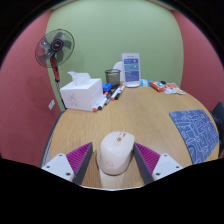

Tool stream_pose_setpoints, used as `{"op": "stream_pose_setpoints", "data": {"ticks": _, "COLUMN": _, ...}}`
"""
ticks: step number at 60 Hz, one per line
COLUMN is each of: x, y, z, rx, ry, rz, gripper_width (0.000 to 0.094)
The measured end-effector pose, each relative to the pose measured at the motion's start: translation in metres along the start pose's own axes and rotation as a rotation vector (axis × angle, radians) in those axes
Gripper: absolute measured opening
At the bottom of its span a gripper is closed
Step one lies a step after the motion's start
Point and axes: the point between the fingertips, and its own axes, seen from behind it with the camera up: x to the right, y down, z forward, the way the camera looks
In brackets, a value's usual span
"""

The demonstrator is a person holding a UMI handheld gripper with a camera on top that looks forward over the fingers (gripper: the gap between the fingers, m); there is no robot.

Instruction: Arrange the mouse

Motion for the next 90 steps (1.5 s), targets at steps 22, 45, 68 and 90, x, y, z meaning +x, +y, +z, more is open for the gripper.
{"op": "stream_pose_setpoints", "data": {"ticks": 22, "x": -0.011, "y": -0.013, "z": 0.020, "rx": 0.017, "ry": -0.006, "rz": -0.133, "gripper_width": 0.0416}}
{"op": "stream_pose_setpoints", "data": {"ticks": 45, "x": 0.005, "y": -0.199, "z": -0.118, "rx": 0.334, "ry": -0.212, "rz": -0.100, "gripper_width": 0.0394}}
{"op": "stream_pose_setpoints", "data": {"ticks": 68, "x": 0.310, "y": -0.159, "z": -0.064, "rx": 0.202, "ry": 0.026, "rz": -0.006, "gripper_width": 0.0392}}
{"op": "stream_pose_setpoints", "data": {"ticks": 90, "x": 0.354, "y": -0.036, "z": 0.004, "rx": -0.044, "ry": -0.012, "rz": -0.060, "gripper_width": 0.0639}}
